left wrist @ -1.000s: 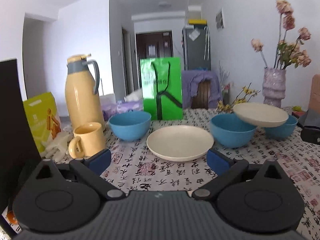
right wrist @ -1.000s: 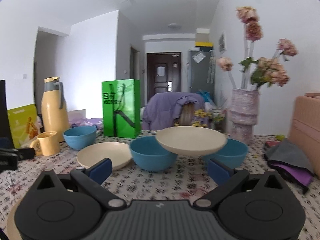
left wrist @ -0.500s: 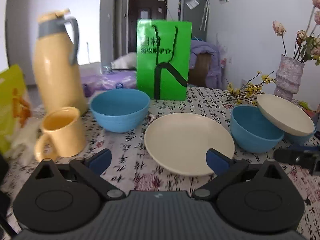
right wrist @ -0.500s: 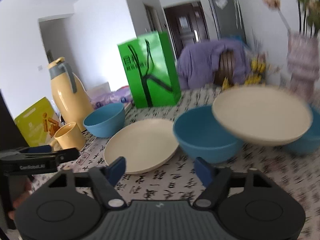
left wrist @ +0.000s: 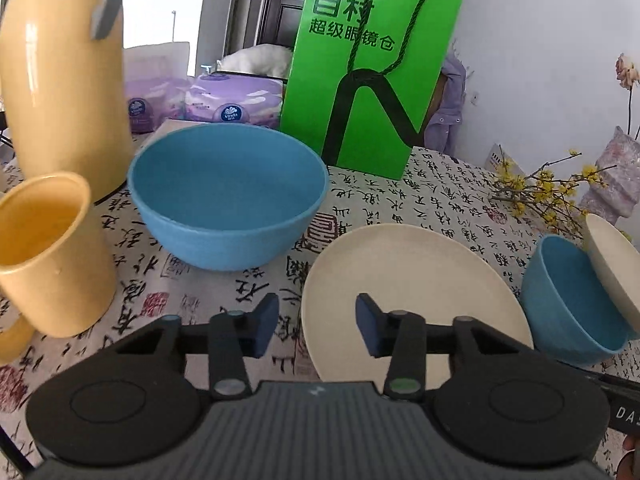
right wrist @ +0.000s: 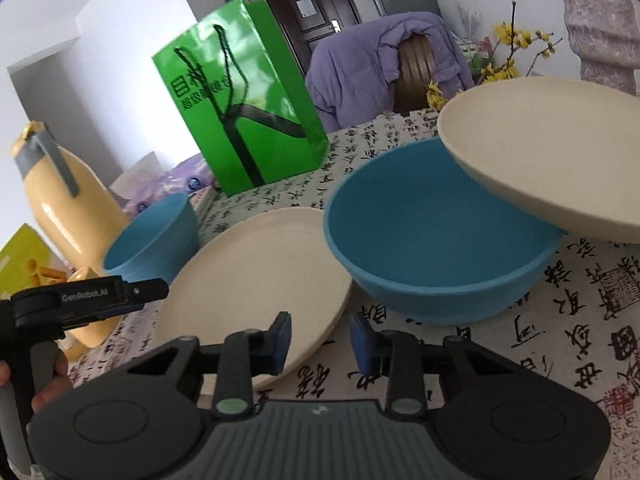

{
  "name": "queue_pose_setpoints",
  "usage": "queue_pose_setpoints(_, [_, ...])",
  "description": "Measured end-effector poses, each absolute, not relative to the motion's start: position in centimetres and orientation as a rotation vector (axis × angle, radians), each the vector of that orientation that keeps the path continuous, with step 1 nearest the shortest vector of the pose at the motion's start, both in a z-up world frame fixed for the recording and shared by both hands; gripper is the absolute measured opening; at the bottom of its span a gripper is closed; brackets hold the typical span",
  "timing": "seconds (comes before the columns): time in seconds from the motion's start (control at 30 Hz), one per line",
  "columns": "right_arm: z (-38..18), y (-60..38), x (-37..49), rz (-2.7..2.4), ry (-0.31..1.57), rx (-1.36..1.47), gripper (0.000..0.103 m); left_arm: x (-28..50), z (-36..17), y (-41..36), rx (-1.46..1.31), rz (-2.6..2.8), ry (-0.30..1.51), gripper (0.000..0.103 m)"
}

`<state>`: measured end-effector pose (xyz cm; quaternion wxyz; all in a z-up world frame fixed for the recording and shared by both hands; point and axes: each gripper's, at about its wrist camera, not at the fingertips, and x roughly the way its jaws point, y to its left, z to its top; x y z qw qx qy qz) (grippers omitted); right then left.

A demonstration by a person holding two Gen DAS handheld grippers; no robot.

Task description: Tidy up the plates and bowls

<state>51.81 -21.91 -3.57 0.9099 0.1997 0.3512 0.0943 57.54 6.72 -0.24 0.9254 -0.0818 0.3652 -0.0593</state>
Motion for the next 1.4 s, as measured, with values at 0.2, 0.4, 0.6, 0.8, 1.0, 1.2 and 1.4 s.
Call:
queue_pose_setpoints(0.2, [-4.6,-21.8,53.0,0.187,0.736,0.419,0.027,59.0,-1.3,6.5,-0.163,-0.137,0.762,0.026])
queue_pose_setpoints(0.4, [-5.2,-21.6,53.6,0.185,0.74,0.416,0.018,59.5,-2.1,6.5,-0.168,-0.134,0.76,0.012])
queue_pose_setpoints(0.6, [-4.9,-21.3,53.8,0.187,0.745,0.404,0.017,58.9,-1.9,7.1,-0.175,-0.12,0.769,0.007])
queue_pose_setpoints(0.8, [-3.3,-20.9,52.5,0.2,0.722,0.39,0.015,56.2,-0.1,7.8,-0.184,-0.11,0.748,0.007])
queue_pose_setpoints(1.0, [-0.3,-20.8,48.9,0.238,0.691,0.391,0.014,50.7,3.4,8.4,-0.184,-0.087,0.695,0.007])
queue_pose_setpoints(1.2, [2.0,-20.6,42.4,0.265,0.68,0.372,0.014,43.3,5.6,8.5,-0.194,-0.067,0.67,0.007])
queue_pose_setpoints(1.4, [3.3,-21.1,34.9,0.287,0.677,0.37,0.014,35.3,6.0,8.5,-0.219,-0.06,0.667,0.007])
